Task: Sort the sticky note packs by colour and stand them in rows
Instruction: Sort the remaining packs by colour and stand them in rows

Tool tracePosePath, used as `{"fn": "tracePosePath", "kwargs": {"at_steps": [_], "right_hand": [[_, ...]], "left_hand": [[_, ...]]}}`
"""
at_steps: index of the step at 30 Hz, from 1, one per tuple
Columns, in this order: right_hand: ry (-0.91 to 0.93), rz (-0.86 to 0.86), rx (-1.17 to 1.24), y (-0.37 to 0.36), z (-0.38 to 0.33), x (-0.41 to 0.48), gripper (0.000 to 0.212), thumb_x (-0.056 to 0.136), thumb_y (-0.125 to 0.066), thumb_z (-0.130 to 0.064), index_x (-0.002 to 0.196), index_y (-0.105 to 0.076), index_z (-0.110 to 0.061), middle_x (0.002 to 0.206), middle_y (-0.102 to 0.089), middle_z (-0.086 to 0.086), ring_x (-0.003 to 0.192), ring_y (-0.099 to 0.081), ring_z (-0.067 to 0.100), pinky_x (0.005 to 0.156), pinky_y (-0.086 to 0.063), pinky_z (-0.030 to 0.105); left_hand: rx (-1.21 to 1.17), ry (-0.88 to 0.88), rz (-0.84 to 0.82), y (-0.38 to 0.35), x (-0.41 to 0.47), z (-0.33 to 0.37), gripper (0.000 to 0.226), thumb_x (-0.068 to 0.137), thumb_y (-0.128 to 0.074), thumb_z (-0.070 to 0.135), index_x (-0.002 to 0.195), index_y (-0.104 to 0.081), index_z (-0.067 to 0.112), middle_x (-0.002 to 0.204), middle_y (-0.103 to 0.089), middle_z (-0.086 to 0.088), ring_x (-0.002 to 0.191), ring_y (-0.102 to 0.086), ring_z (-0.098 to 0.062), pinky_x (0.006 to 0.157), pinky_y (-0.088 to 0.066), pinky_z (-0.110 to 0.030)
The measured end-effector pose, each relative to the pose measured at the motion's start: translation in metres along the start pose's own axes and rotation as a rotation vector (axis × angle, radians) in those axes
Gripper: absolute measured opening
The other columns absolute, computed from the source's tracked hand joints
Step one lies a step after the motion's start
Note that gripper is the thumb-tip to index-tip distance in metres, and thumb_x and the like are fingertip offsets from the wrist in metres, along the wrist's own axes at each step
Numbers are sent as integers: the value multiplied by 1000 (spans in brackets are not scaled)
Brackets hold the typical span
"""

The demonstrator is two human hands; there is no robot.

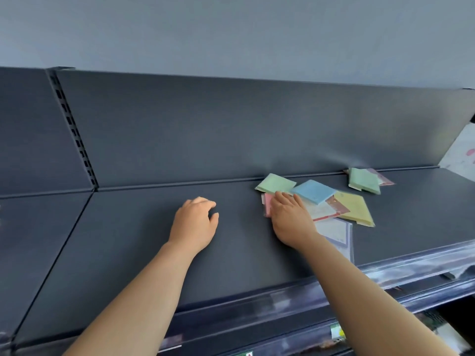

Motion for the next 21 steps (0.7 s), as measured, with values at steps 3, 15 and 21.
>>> {"fn": "tracePosePath", "kwargs": {"at_steps": [3, 15, 21], "right_hand": [[126, 26, 73, 3, -23, -4, 33, 97, -35, -15, 126, -50, -8, 142, -41, 9, 133, -36, 29, 109, -16, 32], [38, 7, 359, 3, -38, -12, 38, 99, -43, -29, 131, -51, -10, 138, -50, 9, 133, -38, 28, 114, -23, 35], [1, -9, 381, -3, -38, -10, 31, 101, -35, -23, 124, -49, -8, 124, -54, 6, 118, -47, 27, 103, -33, 36]], "left_hand": [[-45, 39, 26, 4, -1, -5, 33, 97, -52, 26, 127, -60, 15, 132, -56, 1, 119, -49, -23, 99, -39, -32], [117, -67, -74, -7, 5, -7, 46, 105, -30, 27, 150, -30, 24, 158, -27, 4, 146, -21, -20, 112, -26, -39], [331, -38, -22, -1, 2, -10, 34, 102, -32, 33, 121, -58, 26, 132, -56, 10, 139, -32, -21, 106, -26, -36]]}}
Point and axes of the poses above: each hand's wrist, its own x-axis towards the middle knuckle, its own y-axis out of the back of the hand, z = x × y, the point moved 8 cm from there along x, towards the middle knuckle
